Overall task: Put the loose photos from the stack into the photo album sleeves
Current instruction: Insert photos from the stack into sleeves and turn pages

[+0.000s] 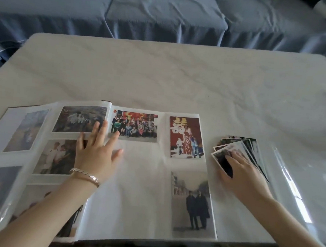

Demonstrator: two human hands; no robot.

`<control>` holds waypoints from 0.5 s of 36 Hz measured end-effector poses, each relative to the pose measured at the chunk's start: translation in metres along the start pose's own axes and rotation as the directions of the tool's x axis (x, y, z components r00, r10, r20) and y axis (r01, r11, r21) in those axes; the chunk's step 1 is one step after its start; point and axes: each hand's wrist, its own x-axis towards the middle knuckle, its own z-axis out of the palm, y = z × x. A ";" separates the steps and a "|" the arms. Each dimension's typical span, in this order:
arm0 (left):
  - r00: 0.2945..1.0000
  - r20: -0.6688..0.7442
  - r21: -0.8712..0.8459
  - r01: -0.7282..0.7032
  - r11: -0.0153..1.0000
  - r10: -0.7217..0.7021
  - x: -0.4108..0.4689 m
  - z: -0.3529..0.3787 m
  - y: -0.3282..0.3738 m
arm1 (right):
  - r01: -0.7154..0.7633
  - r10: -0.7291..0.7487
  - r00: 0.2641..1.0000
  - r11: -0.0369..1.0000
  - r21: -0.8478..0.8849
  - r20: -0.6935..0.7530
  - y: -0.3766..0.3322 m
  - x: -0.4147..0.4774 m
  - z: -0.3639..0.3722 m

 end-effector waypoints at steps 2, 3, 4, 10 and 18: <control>1.000 -0.005 -0.005 0.003 1.000 -0.003 0.000 0.000 0.001 | -0.004 0.004 0.999 1.000 0.001 0.035 0.001 0.000 -0.001; 1.000 -0.004 -0.007 0.005 1.000 -0.005 0.000 0.000 0.001 | 0.000 0.000 0.999 1.000 0.009 0.054 0.002 0.000 -0.002; 1.000 -0.003 -0.008 0.006 1.000 -0.006 -0.001 0.000 0.001 | 0.000 -0.001 0.998 1.000 0.020 0.068 0.003 0.000 -0.003; 1.000 -0.021 -0.036 0.009 0.999 -0.010 -0.002 -0.002 0.003 | -0.037 0.031 0.996 0.997 0.074 0.079 0.000 0.001 -0.009; 1.000 -0.021 -0.048 0.007 0.999 -0.008 -0.002 -0.002 0.002 | 0.139 -0.119 0.987 0.968 0.211 -0.107 -0.014 -0.006 -0.026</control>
